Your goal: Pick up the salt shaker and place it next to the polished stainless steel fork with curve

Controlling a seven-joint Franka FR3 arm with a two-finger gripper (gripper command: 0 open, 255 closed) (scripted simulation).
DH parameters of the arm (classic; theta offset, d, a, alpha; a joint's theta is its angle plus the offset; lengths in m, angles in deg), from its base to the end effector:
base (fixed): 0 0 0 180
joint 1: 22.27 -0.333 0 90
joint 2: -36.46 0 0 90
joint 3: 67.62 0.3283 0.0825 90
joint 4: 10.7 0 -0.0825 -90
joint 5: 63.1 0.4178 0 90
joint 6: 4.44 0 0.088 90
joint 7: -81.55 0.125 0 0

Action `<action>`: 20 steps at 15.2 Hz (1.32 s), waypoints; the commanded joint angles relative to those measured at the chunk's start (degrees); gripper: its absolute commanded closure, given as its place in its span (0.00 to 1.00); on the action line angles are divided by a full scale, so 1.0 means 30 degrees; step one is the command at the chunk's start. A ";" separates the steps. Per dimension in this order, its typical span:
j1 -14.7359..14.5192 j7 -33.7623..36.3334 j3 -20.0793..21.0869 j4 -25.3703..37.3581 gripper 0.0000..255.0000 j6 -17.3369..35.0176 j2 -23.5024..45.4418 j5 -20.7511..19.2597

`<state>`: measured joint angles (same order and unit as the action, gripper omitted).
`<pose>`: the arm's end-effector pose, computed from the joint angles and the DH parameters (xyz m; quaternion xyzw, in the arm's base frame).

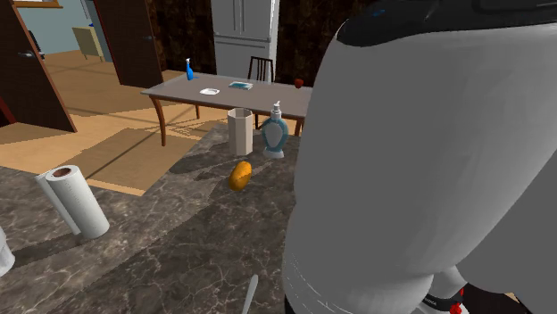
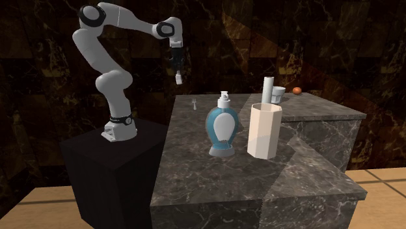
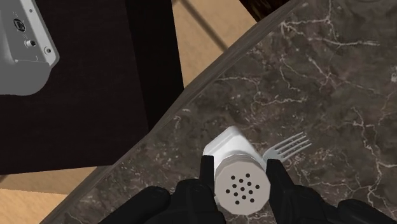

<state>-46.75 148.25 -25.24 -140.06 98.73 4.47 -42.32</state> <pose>0.1206 0.4440 0.4943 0.9965 -0.0838 0.0040 0.0065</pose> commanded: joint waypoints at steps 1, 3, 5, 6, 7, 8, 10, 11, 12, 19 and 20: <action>0.0009 0.0012 0.0210 -0.0416 1.00 0.0546 0.0110 0.0074; 0.0000 0.0002 0.0390 -0.0851 1.00 0.1065 0.0187 0.0159; -0.0002 -0.0002 0.0581 -0.1272 1.00 0.1592 0.0285 0.0239; 0.0001 -0.0002 0.0681 -0.1477 1.00 0.1857 0.0343 0.0278; 0.0006 -0.0001 0.0783 -0.1679 1.00 0.2125 0.0406 0.0315; 0.0013 0.0002 0.0888 -0.1877 1.00 0.2395 0.0475 0.0351; 0.0034 0.0013 0.1106 -0.2263 1.00 0.2941 0.0630 0.0417; 0.0048 0.0021 0.1219 -0.2450 1.00 0.3217 0.0717 0.0447; 0.0066 0.0031 0.1336 -0.2634 1.00 0.3495 0.0810 0.0476; 0.0281 0.0164 0.2234 -0.3820 1.00 0.5514 0.1643 0.0592; 0.0328 0.0194 0.2376 -0.3975 1.00 0.5814 0.1789 0.0594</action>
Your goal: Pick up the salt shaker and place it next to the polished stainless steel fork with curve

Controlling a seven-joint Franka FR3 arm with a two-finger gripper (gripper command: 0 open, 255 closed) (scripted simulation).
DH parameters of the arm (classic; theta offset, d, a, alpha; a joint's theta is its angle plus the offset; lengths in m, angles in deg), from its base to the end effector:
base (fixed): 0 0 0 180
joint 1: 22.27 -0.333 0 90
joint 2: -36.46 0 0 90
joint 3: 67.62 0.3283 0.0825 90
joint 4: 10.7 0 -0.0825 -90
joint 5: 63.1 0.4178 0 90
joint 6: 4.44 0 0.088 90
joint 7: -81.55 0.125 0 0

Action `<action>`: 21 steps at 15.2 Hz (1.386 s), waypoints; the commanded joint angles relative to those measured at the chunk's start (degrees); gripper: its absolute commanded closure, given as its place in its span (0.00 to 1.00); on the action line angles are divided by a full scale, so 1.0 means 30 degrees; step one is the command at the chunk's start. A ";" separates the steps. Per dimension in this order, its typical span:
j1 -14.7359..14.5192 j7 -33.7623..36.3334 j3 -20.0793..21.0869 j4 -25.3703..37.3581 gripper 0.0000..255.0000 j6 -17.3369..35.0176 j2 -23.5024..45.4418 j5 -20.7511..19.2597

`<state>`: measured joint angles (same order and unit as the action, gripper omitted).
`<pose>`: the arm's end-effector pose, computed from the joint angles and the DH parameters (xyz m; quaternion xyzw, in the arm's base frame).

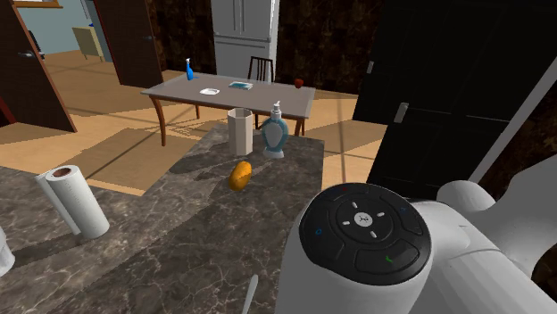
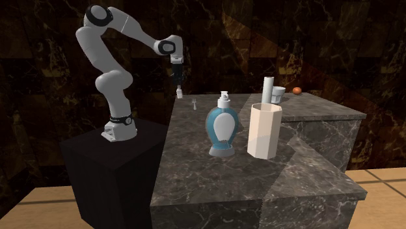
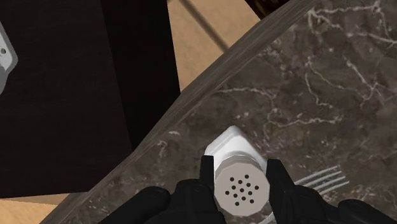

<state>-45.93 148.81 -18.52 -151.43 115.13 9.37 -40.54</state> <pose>0.1189 0.4427 0.3806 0.9964 -0.0839 0.0039 0.0066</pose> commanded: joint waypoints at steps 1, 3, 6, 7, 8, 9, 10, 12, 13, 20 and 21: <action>0.0106 0.0039 0.0283 -0.0336 1.00 0.0649 0.0309 -0.0003; 0.0248 0.0133 0.0643 -0.0679 1.00 0.1376 0.0703 -0.0033; 0.0247 0.0133 0.0642 -0.0679 1.00 0.1376 0.0704 -0.0033; 0.0248 0.0133 0.0642 -0.0679 1.00 0.1376 0.0704 -0.0033; 0.0248 0.0133 0.0642 -0.0679 1.00 0.1376 0.0704 -0.0033; 0.0248 0.0133 0.0642 -0.0679 1.00 0.1376 0.0704 -0.0033; 0.0248 0.0133 0.0642 -0.0679 1.00 0.1376 0.0704 -0.0033; 0.0246 0.0133 0.0641 -0.0679 0.00 0.1373 0.0702 -0.0032; 0.0247 0.0133 0.0641 -0.0679 0.00 0.1373 0.0702 -0.0032; -0.0089 -0.0079 -0.0389 0.0504 0.00 -0.0870 -0.0387 -0.0032; -0.0144 -0.0106 -0.0632 0.0848 0.00 -0.1433 -0.0606 -0.0072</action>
